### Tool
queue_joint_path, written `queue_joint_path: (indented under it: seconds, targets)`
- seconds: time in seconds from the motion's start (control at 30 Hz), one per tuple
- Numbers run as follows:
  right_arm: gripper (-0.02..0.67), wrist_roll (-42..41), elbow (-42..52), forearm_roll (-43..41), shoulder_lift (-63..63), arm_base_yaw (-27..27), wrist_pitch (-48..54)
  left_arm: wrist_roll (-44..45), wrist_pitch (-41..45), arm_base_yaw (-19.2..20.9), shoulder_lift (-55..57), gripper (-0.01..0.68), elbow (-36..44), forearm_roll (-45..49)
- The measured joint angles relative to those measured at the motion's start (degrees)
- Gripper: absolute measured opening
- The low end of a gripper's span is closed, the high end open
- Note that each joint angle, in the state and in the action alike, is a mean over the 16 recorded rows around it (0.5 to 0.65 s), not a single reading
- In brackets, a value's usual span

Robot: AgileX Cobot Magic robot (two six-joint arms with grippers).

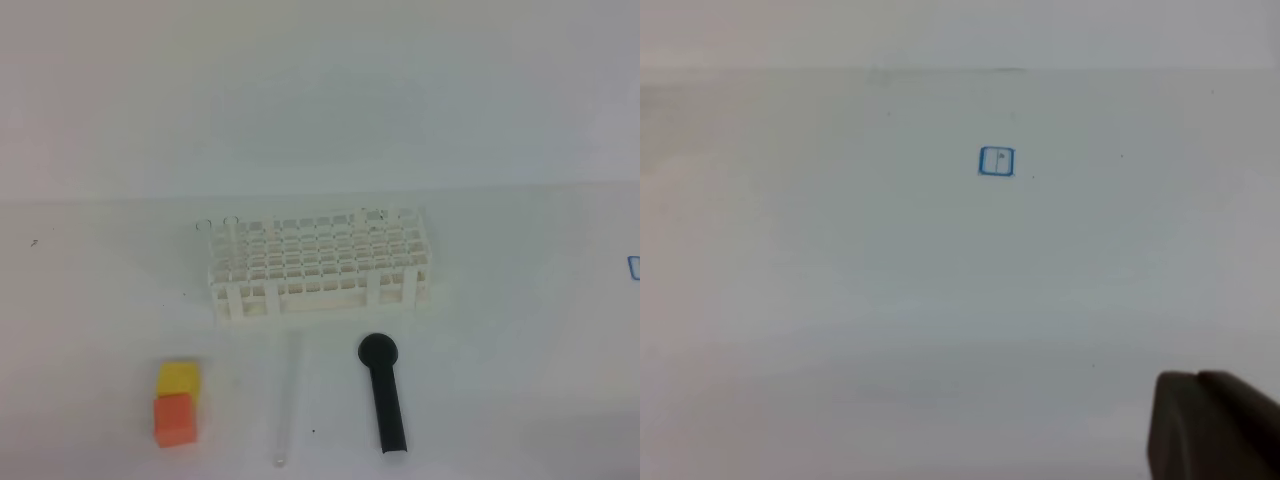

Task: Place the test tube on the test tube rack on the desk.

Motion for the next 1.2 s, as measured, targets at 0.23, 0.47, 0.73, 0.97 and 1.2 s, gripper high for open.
queue_joint_path:
  seconds: [0.23, 0.47, 0.73, 0.97, 1.2]
  targets:
    - [-0.001, 0.0, 0.0, 0.0, 0.0, 0.0, 0.0, 4.9, 18.4, 0.0, 1.5, -0.001, -6.6, 6.8]
    - [-0.001, 0.0, 0.0, 0.0, 0.0, 0.0, 0.0, 16.9, 37.8, 0.0, 9.9, -0.001, -18.2, 11.8]
    - [-0.001, 0.0, 0.0, 0.0, 0.0, 0.0, 0.0, 29.0, 54.6, 0.0, 27.4, -0.001, -29.8, 11.2]
    - [-0.001, 0.0, 0.0, 0.0, 0.0, 0.0, 0.0, 33.7, 60.1, -1.4, 41.1, -0.001, -35.8, 8.4]
    - [-0.001, 0.0, 0.0, 0.0, 0.0, 0.0, 0.0, 28.0, 57.8, -8.8, 51.5, -0.001, -39.6, 9.1]
